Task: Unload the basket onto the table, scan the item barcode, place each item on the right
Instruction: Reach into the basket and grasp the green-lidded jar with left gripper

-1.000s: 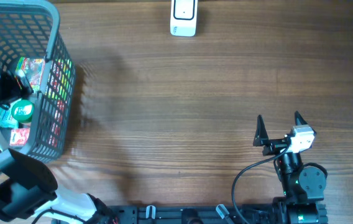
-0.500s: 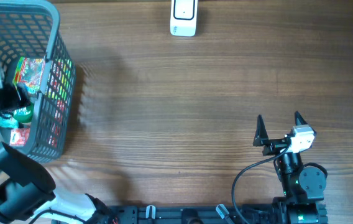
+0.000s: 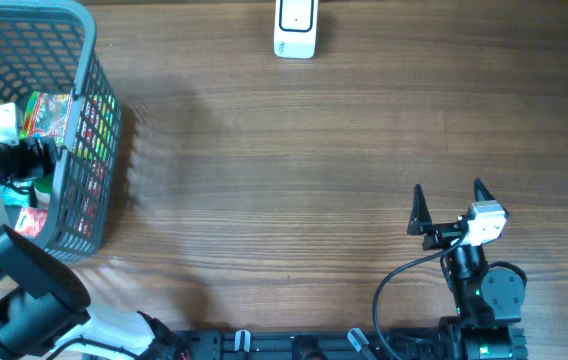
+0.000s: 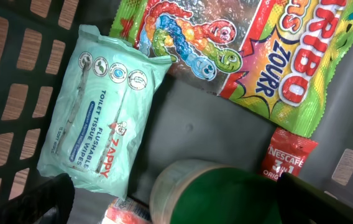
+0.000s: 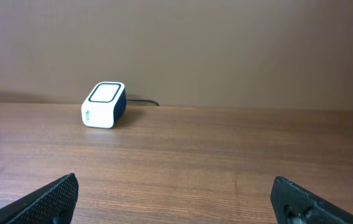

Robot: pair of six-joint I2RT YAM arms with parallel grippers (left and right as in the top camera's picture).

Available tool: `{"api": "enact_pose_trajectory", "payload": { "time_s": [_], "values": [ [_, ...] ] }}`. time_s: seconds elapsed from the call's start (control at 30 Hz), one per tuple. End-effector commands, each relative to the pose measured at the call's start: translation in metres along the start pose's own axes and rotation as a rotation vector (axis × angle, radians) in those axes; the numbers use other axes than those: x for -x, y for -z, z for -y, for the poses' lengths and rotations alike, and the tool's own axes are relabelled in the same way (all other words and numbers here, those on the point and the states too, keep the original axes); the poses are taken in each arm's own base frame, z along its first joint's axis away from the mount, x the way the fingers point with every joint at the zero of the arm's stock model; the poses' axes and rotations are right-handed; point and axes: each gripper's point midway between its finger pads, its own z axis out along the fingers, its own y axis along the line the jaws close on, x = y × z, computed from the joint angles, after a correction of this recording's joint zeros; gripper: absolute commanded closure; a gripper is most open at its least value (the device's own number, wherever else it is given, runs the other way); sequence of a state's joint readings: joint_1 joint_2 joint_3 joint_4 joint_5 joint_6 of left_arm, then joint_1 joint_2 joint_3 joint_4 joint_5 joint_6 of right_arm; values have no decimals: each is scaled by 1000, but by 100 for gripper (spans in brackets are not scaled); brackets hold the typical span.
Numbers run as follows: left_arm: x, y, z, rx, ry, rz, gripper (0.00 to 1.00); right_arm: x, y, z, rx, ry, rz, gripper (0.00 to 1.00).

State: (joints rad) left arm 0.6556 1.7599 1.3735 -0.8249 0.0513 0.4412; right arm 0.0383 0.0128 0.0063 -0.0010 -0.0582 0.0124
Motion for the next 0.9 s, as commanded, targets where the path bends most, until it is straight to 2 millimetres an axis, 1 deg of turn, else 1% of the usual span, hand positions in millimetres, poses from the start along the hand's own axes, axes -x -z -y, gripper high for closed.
{"api": "enact_pose_trajectory", "payload": {
  "time_s": [0.0,0.13,0.23,0.33,0.37,0.43,0.5,0.6,0.73,0.8,0.87],
  "values": [
    [-6,-4,2,-13,-12,-15,0,2,0,3,-16,12,10,0],
    [5,16,-1,9,31,43,0,2,0,3,-16,12,10,0],
    [18,45,-5,38,27,122,0,2,0,3,-16,12,10,0],
    [23,67,-5,55,27,177,0,2,0,3,-16,13,10,0],
    [24,72,-5,58,41,189,0,2,0,3,-16,12,10,0],
    [25,74,-5,56,81,196,0,2,0,3,-16,12,10,0],
    [21,69,-4,46,106,174,0,2,0,3,-16,13,10,0],
    [13,53,-2,27,101,114,0,2,0,3,-15,12,10,0],
    [3,27,0,3,80,38,0,2,0,3,-16,12,10,0],
    [-6,4,3,-20,84,-27,0,2,0,3,-16,12,10,0],
    [-13,-8,4,-33,88,-69,0,2,0,3,-15,13,10,0]
  ]
}}
